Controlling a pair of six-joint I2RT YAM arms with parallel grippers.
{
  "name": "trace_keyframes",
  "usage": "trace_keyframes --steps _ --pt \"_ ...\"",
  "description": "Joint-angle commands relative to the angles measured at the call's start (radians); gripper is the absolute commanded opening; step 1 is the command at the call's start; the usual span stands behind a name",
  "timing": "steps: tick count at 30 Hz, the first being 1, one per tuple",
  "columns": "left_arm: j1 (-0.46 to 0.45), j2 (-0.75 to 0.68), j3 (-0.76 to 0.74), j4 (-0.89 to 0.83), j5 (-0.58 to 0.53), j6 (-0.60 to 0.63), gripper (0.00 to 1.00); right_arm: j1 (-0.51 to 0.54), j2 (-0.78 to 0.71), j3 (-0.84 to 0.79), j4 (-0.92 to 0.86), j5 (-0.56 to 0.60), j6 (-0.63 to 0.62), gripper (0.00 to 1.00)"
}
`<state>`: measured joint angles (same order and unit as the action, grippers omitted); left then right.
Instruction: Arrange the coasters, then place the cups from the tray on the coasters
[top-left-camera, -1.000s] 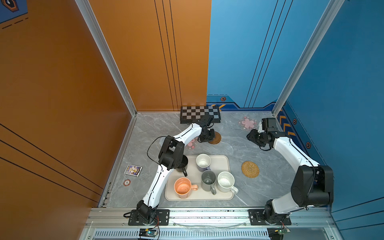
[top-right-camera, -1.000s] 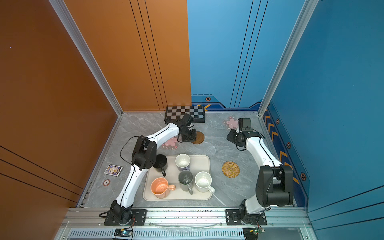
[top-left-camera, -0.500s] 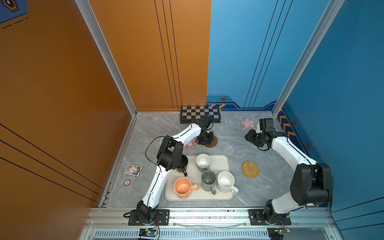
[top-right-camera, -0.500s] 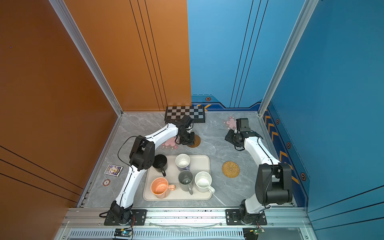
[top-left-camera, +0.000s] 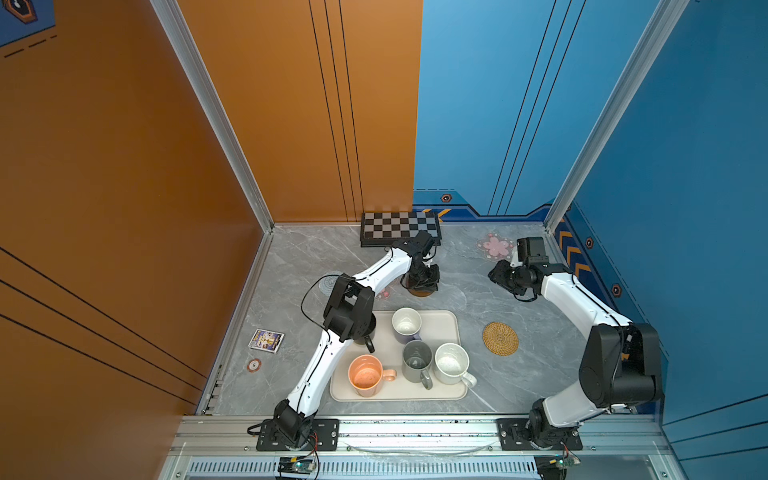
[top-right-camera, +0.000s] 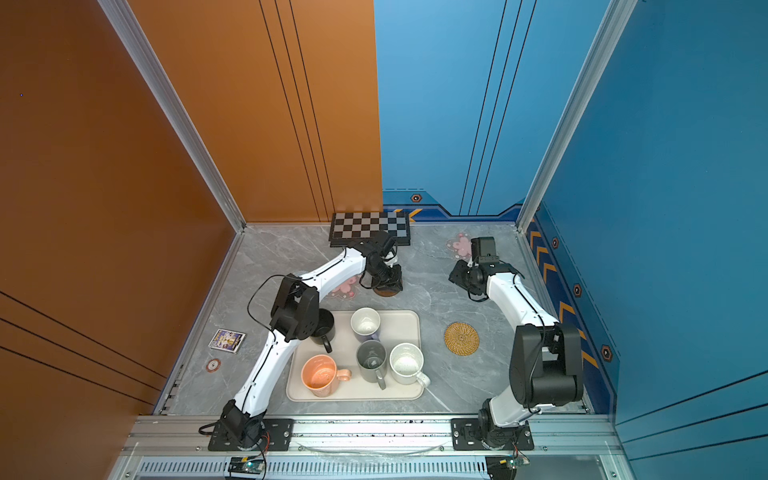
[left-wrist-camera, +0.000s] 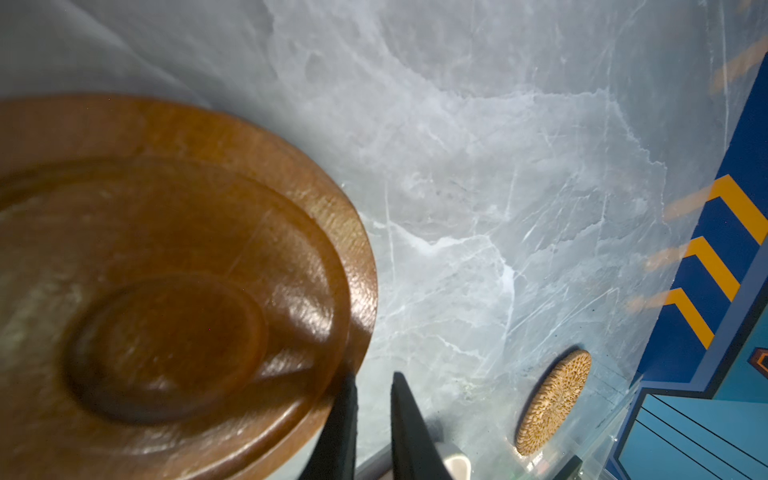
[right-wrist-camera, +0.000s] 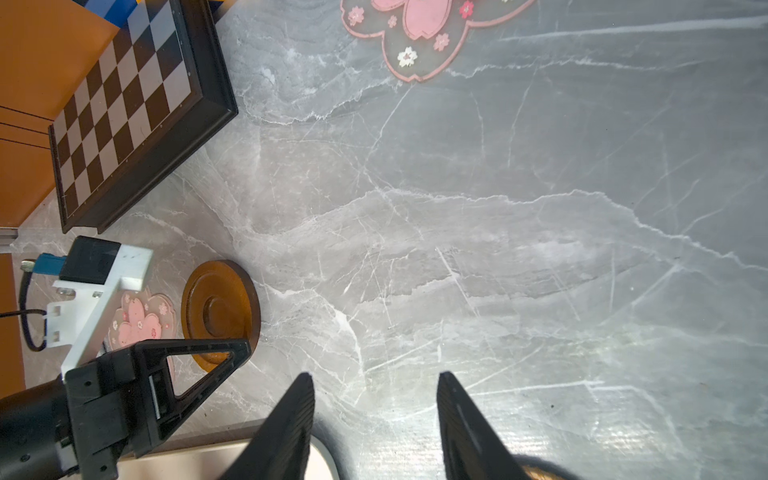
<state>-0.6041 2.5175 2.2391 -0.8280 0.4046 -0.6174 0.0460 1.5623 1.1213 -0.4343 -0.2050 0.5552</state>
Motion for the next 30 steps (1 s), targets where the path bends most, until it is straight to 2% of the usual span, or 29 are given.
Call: trace_keyframes --steps 1,12,19,24,30 --pt "0.006 -0.011 0.029 -0.029 -0.026 0.018 0.18 0.002 0.008 -0.012 0.005 0.028 -0.007 0.51" --pt "0.078 -0.078 -0.026 -0.029 -0.082 0.017 0.18 0.009 0.028 -0.013 0.013 0.014 0.0 0.51" --pt "0.081 -0.049 -0.006 -0.029 -0.091 0.017 0.17 0.009 0.027 -0.014 0.012 0.02 -0.002 0.51" --pt "0.073 -0.033 -0.013 -0.029 -0.091 0.014 0.12 0.01 0.03 -0.013 0.012 0.018 0.0 0.52" --pt "0.062 -0.008 -0.009 -0.03 -0.092 0.002 0.11 0.011 0.037 -0.008 0.012 0.016 0.002 0.52"
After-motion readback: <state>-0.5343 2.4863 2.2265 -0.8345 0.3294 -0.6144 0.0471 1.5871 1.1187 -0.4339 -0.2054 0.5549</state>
